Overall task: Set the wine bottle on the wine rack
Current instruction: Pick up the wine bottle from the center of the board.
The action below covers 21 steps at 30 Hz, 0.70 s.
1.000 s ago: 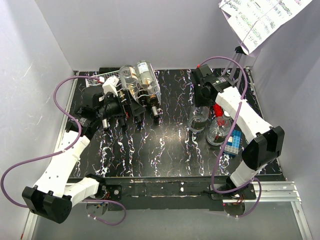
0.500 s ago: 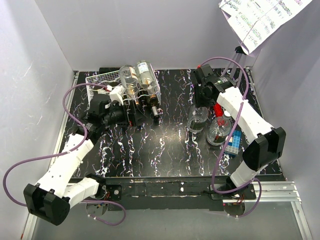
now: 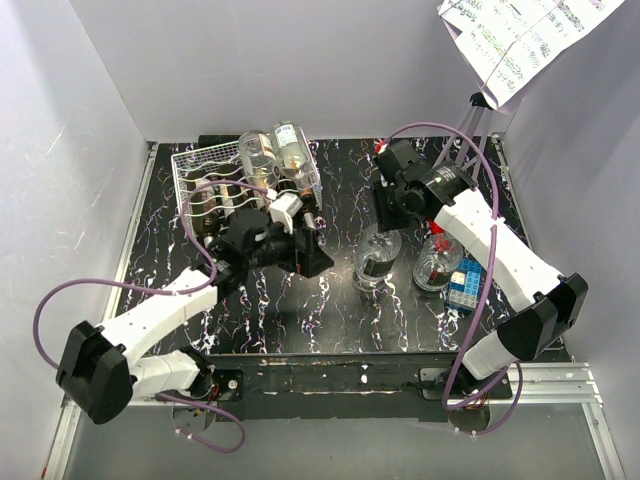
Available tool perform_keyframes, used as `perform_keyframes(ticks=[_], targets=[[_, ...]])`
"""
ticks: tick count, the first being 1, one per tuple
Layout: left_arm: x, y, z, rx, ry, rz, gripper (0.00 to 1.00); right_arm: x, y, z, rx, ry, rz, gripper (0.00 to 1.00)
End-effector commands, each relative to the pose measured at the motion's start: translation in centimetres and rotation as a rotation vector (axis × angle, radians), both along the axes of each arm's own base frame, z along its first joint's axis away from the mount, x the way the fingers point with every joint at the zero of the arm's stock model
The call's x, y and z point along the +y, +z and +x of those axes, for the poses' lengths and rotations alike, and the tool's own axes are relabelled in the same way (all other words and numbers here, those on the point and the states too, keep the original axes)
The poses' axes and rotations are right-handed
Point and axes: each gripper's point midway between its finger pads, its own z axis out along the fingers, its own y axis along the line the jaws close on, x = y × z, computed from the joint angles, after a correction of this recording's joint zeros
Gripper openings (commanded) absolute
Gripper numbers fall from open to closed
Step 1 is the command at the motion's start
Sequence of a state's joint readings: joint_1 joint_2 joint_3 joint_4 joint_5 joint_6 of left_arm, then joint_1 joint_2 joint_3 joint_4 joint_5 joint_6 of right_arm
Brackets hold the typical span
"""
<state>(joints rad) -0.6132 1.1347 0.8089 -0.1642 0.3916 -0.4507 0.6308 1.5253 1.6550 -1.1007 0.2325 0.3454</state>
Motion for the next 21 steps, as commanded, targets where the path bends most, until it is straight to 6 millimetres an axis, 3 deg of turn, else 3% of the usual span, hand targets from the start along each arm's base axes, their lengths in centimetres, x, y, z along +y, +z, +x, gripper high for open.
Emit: perform_keyframes(ticks=[1,7,10,15,21], targets=[[-2.9,0.1,2.0,-0.259,0.01,-0.001,0.98,2.1,5.6,-0.6,-0.145,0.025,0.131,0.01],[-6.2,-1.6,3.2,-0.468,-0.026,-0.016,0.98,3.3,6.7,-2.6,-0.123,0.083,0.159,0.01],[-7.1,-2.5,2.0,-0.53,-0.105,-0.053,0.98,3.5,7.2,-3.2,-0.116,0.099,0.175,0.01],[-7.3,-1.6,-1.5,-0.73,-0.242,-0.171,0.98,3.7,7.7,-3.5,-0.116,0.118,0.189,0.01],[-8.4,-1.2,-2.0,-0.892,-0.298,-0.173,0.98,4.3,8.1,-3.9,-0.103,0.144,0.22,0.01]])
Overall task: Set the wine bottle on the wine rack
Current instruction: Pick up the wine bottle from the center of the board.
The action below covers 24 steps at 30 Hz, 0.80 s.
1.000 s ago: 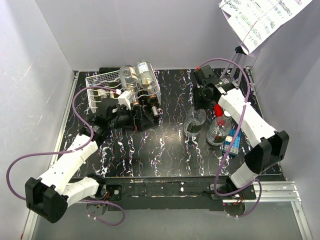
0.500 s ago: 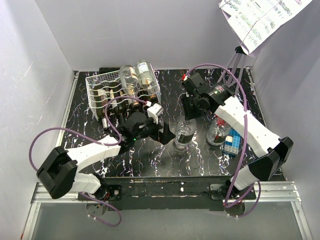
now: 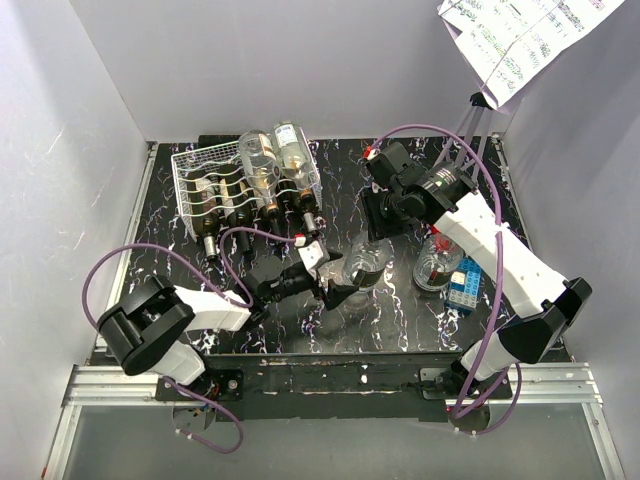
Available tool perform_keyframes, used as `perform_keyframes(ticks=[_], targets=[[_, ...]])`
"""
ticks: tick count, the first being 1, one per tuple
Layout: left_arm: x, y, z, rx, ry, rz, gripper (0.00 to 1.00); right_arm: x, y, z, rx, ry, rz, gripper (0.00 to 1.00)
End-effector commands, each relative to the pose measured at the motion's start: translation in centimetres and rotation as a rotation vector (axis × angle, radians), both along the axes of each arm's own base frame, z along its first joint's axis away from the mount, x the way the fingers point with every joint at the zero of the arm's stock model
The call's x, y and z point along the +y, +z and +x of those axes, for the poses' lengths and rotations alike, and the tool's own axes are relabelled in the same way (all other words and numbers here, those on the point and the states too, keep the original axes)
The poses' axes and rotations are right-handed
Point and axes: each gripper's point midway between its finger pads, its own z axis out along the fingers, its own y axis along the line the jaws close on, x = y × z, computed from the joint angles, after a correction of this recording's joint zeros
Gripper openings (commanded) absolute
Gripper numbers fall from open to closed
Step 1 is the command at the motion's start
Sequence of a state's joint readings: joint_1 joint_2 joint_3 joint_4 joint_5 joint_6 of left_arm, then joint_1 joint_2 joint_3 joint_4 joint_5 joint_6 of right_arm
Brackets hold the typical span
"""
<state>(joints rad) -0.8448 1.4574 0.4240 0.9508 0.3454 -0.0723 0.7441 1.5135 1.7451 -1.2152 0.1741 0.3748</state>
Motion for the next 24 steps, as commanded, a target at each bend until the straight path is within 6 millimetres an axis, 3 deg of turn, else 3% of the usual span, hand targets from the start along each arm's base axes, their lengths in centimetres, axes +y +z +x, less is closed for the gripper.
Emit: perform_keyframes(ticks=[1,13,24], targets=[[-1.2,3.9,0.0,-0.253,-0.047,-0.09,0.98,1.6,5.9,0.2,-0.134,0.025,0.182,0.01],[-3.4,2.0,1.9,-0.26,-0.051,-0.079,0.98,2.3,6.6,-0.1,-0.124,0.052,0.215,0.01],[-5.5,2.3,2.1,-0.209,-0.112,-0.104,0.98,2.6,6.1,-0.5,-0.112,0.08,0.217,0.01]])
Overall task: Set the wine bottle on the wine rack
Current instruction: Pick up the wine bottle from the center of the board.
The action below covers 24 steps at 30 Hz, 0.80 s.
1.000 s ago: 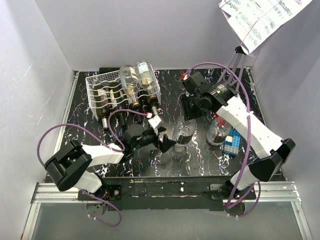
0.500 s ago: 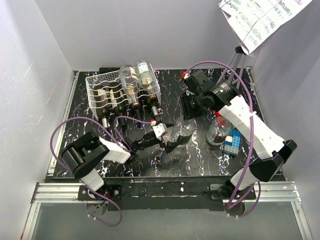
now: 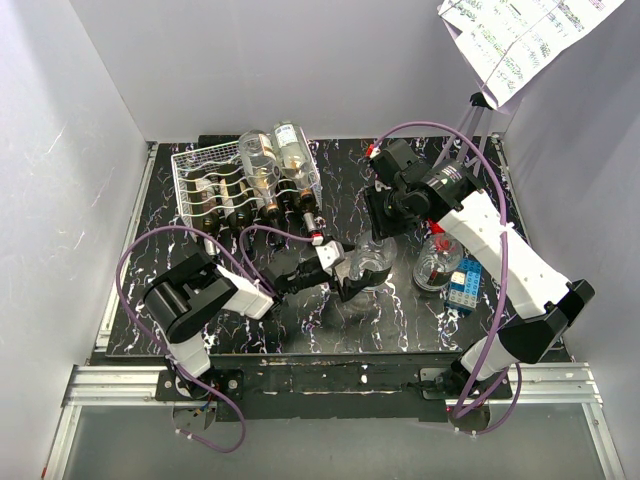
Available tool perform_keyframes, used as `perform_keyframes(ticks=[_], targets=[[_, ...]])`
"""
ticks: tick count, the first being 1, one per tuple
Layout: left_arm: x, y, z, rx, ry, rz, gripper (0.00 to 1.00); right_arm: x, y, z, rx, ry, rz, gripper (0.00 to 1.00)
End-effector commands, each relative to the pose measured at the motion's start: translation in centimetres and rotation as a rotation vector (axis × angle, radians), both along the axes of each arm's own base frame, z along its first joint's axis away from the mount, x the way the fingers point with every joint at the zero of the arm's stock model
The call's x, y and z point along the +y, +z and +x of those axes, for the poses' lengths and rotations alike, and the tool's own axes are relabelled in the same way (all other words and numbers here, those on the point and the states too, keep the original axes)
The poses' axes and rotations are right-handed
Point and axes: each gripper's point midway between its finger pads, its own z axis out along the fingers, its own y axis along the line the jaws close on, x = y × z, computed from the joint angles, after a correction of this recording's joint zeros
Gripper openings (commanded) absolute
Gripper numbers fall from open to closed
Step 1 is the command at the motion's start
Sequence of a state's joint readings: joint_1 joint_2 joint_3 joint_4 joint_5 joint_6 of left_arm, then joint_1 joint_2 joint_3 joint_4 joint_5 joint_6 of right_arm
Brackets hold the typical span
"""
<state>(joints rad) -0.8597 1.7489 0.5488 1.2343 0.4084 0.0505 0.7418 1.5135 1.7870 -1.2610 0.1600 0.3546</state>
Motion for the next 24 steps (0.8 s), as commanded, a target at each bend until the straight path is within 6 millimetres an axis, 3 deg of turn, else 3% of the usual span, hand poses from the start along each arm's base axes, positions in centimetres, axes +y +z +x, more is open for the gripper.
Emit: perform_keyframes(ticks=[1,6,14,19,24], targets=[[-1.5,2.6,0.0,-0.002,-0.053,-0.052,0.98,3.0,5.2,-0.1,-0.115,0.061,0.221,0.01],[-2.7,2.6,-0.6,0.037,-0.127,-0.001,0.98,3.2,5.5,-0.3,-0.118,0.07,0.238,0.01],[-2.6,2.9,-1.6,0.049,-0.187,-0.047,0.98,3.5,6.2,-1.0,-0.117,0.125,0.263,0.01],[-3.0,3.2,-2.1,0.026,-0.239,-0.013,0.98,5.1,7.3,-3.0,-0.089,0.236,0.38,0.01],[-2.7,3.6,-1.9,0.018,-0.214,-0.021,0.98,5.8,8.0,-3.7,-0.087,0.261,0.438,0.01]])
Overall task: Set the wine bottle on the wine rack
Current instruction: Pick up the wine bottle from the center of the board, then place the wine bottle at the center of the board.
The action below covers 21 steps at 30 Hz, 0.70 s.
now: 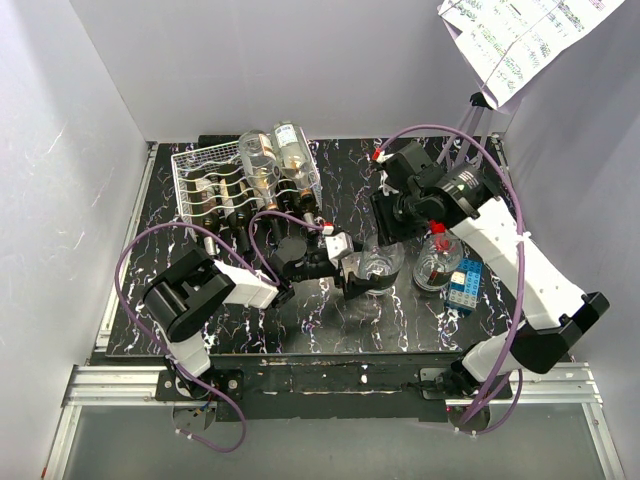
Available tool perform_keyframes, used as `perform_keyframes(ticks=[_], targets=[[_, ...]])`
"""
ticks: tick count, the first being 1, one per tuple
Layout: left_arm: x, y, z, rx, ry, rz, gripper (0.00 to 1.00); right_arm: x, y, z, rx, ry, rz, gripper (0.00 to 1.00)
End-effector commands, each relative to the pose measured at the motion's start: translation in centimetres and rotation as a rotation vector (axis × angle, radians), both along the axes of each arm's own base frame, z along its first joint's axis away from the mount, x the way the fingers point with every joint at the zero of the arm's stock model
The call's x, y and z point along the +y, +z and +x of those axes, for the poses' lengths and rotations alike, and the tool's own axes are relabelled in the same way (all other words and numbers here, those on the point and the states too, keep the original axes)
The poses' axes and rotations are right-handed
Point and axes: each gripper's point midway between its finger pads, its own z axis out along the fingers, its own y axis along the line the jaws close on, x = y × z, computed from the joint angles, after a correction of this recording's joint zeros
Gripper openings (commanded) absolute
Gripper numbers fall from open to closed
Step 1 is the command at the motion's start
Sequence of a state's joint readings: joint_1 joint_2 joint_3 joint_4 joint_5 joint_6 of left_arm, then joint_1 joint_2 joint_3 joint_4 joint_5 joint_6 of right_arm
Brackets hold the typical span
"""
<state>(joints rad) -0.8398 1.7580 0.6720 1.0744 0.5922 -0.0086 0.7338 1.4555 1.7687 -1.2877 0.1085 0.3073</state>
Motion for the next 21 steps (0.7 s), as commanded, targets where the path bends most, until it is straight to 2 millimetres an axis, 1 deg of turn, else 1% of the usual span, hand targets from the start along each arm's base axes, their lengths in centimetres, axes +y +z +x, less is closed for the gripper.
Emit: perform_keyframes(ticks=[1,3,9,11,12,13,15,16,18,21], targets=[[-0.6,3.0,-0.9,-0.059,-0.048,-0.058,0.98,6.8,7.1,-2.1,-0.085,0.207,0.427,0.01],[-0.6,2.9,-1.0,-0.053,-0.056,-0.05,0.98,7.1,7.3,-2.3,-0.087,0.225,0.444,0.01],[-0.5,2.3,-1.6,-0.034,-0.079,-0.028,0.98,7.7,6.8,-3.0,-0.104,0.305,0.467,0.01],[-0.5,1.9,-1.8,-0.02,-0.088,-0.013,0.98,7.7,6.2,-3.2,-0.112,0.333,0.465,0.01],[-0.5,1.7,-1.8,-0.045,-0.095,-0.002,0.98,7.7,5.9,-3.4,-0.113,0.342,0.459,0.01],[-0.5,1.7,-1.7,-0.044,-0.098,0.003,0.94,7.7,5.5,-3.5,-0.111,0.354,0.454,0.01],[-0.7,1.4,-1.9,-0.035,-0.107,0.014,0.92,7.8,4.9,-3.8,-0.122,0.389,0.442,0.01],[-0.7,1.3,-1.8,-0.032,-0.109,0.017,0.92,7.8,4.6,-3.9,-0.129,0.4,0.434,0.01],[-0.7,1.1,-1.8,-0.025,-0.11,0.021,0.98,7.9,4.2,-4.2,-0.142,0.426,0.439,0.01],[-0.8,0.9,-1.9,-0.015,-0.118,0.012,0.98,8.1,3.7,-4.3,-0.164,0.44,0.459,0.01]])
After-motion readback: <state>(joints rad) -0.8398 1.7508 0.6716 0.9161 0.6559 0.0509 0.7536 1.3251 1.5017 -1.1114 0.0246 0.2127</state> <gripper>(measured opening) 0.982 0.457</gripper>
